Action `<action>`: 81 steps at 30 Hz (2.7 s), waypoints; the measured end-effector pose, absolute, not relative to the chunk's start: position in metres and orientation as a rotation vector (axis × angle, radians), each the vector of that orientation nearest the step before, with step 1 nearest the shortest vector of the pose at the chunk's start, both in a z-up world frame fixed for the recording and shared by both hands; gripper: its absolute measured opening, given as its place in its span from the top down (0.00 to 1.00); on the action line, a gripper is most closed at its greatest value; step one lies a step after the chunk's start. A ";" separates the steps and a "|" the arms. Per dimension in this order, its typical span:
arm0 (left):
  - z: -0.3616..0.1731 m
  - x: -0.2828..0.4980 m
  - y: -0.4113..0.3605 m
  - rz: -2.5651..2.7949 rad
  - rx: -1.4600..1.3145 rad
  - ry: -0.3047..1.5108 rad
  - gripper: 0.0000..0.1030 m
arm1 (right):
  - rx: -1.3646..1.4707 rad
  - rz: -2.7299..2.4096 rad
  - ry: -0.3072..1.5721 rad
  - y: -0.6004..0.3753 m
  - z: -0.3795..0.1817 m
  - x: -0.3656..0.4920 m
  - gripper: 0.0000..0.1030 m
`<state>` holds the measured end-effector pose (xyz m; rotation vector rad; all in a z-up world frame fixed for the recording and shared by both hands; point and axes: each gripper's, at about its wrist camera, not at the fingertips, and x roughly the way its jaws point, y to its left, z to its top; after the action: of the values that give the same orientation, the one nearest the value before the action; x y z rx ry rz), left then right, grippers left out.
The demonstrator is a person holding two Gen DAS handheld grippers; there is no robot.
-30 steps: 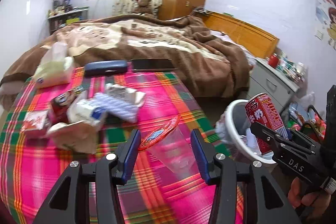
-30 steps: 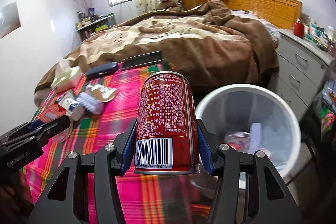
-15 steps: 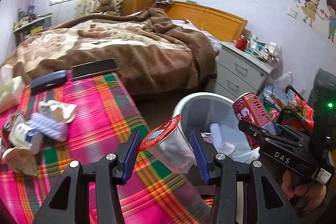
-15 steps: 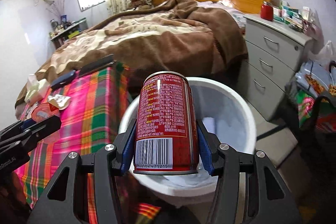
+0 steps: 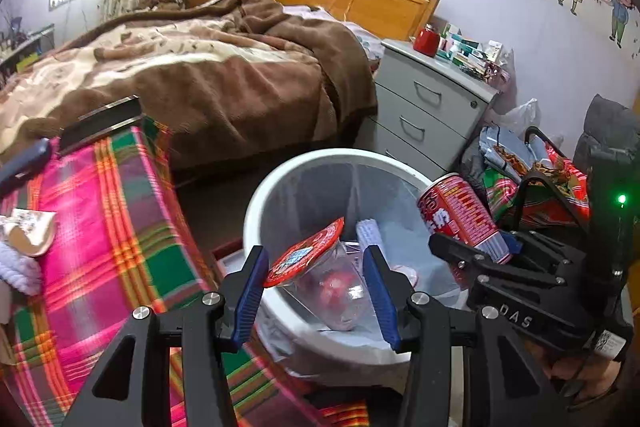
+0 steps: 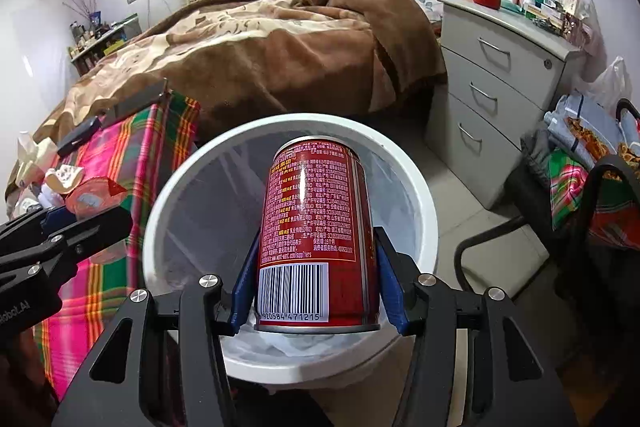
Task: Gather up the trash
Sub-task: 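Carry the can and cup over the wastebasket and open both grippers, then move both tools back over the trash on the cloth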
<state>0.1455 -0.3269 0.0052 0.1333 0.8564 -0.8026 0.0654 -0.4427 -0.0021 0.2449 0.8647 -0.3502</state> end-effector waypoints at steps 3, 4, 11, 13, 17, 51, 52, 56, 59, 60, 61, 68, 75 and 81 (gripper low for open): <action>-0.001 0.148 -0.336 -0.802 0.154 0.861 0.52 | 0.245 -0.348 0.879 -0.447 -0.006 0.068 0.47; -0.002 0.150 -0.339 -0.806 0.150 0.868 0.52 | 0.247 -0.344 0.887 -0.448 -0.007 0.070 0.47; -0.008 0.155 -0.343 -0.797 0.147 0.887 0.38 | 0.253 -0.311 0.906 -0.451 -0.014 0.075 0.39; -0.007 0.155 -0.342 -0.802 0.140 0.887 0.38 | 0.256 -0.317 0.903 -0.451 -0.014 0.073 0.34; -0.004 0.155 -0.335 -0.782 0.137 0.881 0.38 | 0.252 -0.327 0.892 -0.450 -0.010 0.072 0.34; 0.032 0.137 -0.177 -0.538 0.025 0.762 0.38 | 0.191 -0.177 0.778 -0.353 0.019 0.086 0.34; 0.032 0.137 -0.170 -0.526 0.019 0.760 0.38 | 0.188 -0.170 0.777 -0.350 0.019 0.086 0.34; 0.031 0.142 -0.141 -0.475 -0.006 0.754 0.38 | 0.168 -0.124 0.771 -0.331 0.019 0.095 0.34; 0.029 0.148 -0.115 -0.434 -0.035 0.756 0.38 | 0.155 -0.098 0.772 -0.319 0.018 0.102 0.34; 0.028 0.151 -0.109 -0.421 -0.040 0.757 0.38 | 0.150 -0.086 0.770 -0.314 0.018 0.105 0.34; 0.027 0.152 -0.101 -0.401 -0.042 0.755 0.38 | 0.149 -0.077 0.767 -0.310 0.018 0.106 0.34; 0.024 0.166 -0.045 -0.288 -0.071 0.755 0.38 | 0.121 -0.013 0.778 -0.279 0.015 0.124 0.34; 0.016 0.178 0.002 -0.212 -0.096 0.765 0.38 | 0.075 0.050 0.792 -0.249 0.013 0.143 0.34; 0.010 0.193 0.037 -0.154 -0.121 0.777 0.38 | 0.028 0.112 0.801 -0.224 0.009 0.160 0.34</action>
<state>0.1927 0.0371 0.0097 -0.1214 0.7772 -0.1538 0.1602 -0.2235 0.0094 0.0276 0.8012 0.1118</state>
